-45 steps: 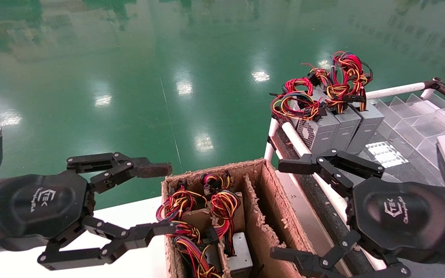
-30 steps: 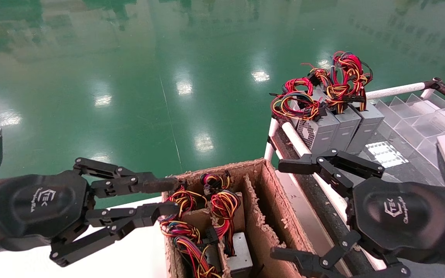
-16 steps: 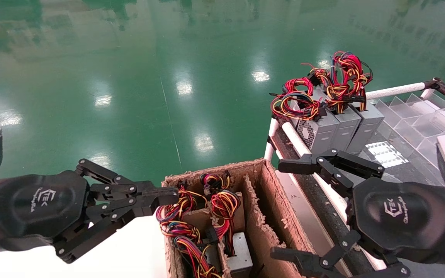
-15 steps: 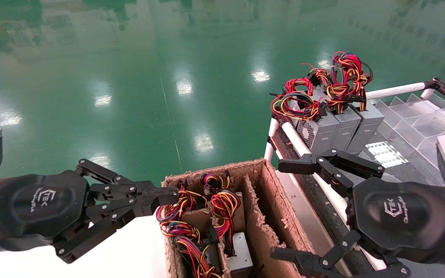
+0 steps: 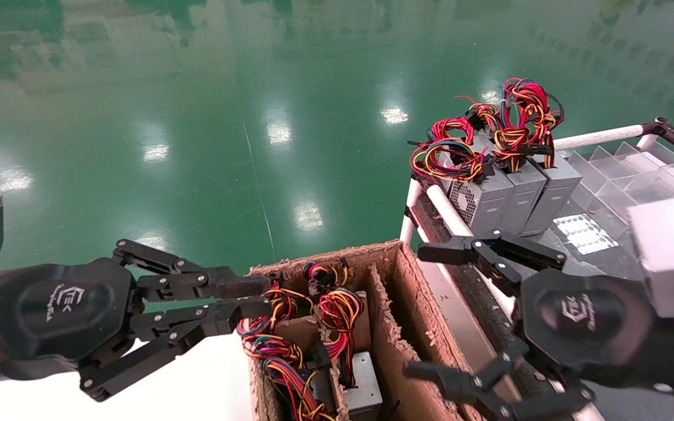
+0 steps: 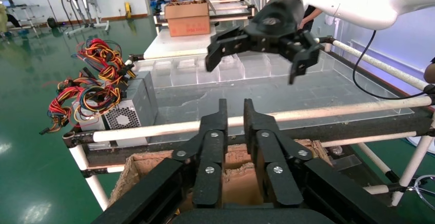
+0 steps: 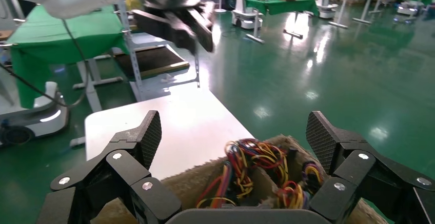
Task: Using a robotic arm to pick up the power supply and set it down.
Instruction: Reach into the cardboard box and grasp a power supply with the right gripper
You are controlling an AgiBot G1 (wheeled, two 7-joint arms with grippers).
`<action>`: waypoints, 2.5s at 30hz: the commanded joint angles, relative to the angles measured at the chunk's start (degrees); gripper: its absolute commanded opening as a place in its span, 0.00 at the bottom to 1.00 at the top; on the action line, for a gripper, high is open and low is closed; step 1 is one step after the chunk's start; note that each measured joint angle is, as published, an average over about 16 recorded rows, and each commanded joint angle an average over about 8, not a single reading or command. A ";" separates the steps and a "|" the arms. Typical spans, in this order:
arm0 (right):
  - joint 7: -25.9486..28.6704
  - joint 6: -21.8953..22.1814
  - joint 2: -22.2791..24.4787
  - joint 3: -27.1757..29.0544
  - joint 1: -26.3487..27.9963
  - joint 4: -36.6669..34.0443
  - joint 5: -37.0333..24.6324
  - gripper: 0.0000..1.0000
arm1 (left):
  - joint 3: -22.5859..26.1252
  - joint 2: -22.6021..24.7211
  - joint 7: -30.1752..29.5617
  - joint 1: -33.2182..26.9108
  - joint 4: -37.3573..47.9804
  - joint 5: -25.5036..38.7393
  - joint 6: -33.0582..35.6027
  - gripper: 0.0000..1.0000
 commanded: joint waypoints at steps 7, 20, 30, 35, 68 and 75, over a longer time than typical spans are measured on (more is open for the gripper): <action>0.60 1.87 -4.06 -3.88 5.27 -4.89 -7.53 1.00 | 0.01 0.00 0.00 0.00 0.00 0.00 0.00 1.00; -0.03 -1.08 -16.39 -13.48 19.39 -24.50 -22.10 1.00 | 0.01 0.00 0.01 -0.01 0.00 -0.01 0.00 1.00; -7.23 -1.82 -25.55 -18.15 25.61 -40.74 -29.02 0.05 | 0.02 -0.01 0.01 -0.01 0.00 -0.01 0.00 1.00; -11.19 -2.32 -28.33 -18.96 27.08 -46.69 -30.08 0.00 | 0.02 -0.01 0.01 -0.01 0.00 -0.01 -0.01 1.00; -23.46 -4.49 -31.61 -20.34 29.25 -61.44 -31.44 0.00 | 0.04 -0.01 0.02 -0.01 0.00 -0.02 -0.01 1.00; -25.12 -4.47 -31.52 -19.64 28.70 -62.28 -30.29 0.00 | 0.04 -0.01 0.02 -0.01 0.00 -0.03 -0.01 1.00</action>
